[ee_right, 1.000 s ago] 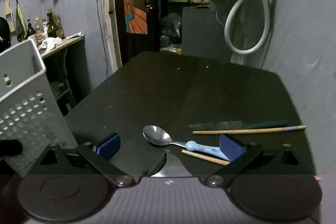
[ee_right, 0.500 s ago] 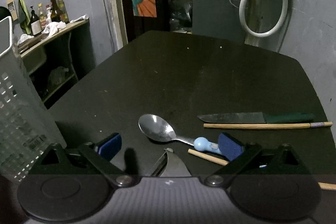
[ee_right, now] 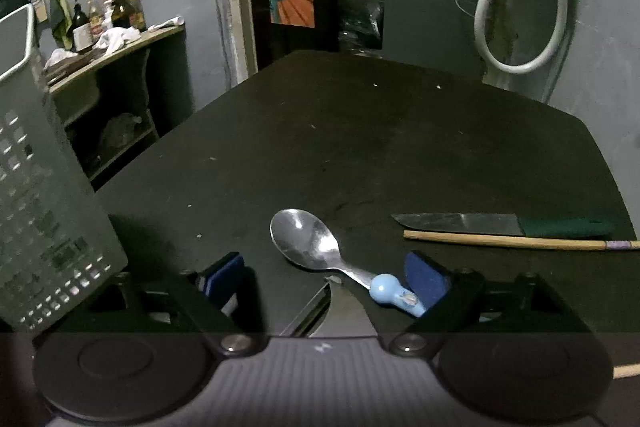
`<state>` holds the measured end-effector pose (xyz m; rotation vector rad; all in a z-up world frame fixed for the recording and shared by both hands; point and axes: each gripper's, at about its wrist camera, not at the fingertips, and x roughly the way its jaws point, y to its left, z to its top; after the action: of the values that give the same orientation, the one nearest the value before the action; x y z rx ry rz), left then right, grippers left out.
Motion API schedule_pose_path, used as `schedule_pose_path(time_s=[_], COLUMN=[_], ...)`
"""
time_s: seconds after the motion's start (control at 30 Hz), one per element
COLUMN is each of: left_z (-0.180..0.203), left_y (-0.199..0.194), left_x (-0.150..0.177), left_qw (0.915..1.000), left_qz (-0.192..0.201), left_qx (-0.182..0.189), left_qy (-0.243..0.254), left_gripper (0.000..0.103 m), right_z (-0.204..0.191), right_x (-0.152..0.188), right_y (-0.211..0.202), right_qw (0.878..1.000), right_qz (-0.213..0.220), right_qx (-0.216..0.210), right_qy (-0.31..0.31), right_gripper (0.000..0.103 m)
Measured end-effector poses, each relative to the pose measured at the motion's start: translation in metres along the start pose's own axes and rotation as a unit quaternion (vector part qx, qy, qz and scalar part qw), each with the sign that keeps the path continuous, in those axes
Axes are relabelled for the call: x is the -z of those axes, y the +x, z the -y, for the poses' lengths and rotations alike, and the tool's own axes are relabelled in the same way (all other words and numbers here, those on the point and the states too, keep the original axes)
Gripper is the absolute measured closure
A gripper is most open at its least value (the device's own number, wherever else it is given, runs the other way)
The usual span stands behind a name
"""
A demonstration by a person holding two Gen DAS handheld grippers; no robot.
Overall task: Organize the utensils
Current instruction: 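Close the right tool on the small metal spoon's handle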
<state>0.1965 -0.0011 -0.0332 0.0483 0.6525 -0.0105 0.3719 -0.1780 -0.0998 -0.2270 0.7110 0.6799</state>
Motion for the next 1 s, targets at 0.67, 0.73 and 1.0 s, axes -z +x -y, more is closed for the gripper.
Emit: schedule_pose_path(time_s=[0.67, 0.73, 1.0], left_z=[-0.002, -0.001, -0.001], left_y=[0.000, 0.000, 0.000], left_x=[0.000, 0.000, 0.000], left_qw=[1.0000, 1.0000, 1.0000], left_qz=[0.000, 0.000, 0.000], left_qx=[0.003, 0.003, 0.003], left_qy=[0.003, 0.003, 0.003], left_gripper=[0.026, 0.026, 0.026], right_z=[0.002, 0.006, 0.015], right_x=[-0.017, -0.020, -0.029], right_y=[0.005, 0.007, 0.003], right_qw=[0.999, 0.999, 0.999], right_qz=[-0.007, -0.011, -0.006], right_qx=[-0.032, -0.038, -0.045], right_qy=[-0.015, -0.012, -0.003], right_gripper=[0.069, 0.071, 0.091])
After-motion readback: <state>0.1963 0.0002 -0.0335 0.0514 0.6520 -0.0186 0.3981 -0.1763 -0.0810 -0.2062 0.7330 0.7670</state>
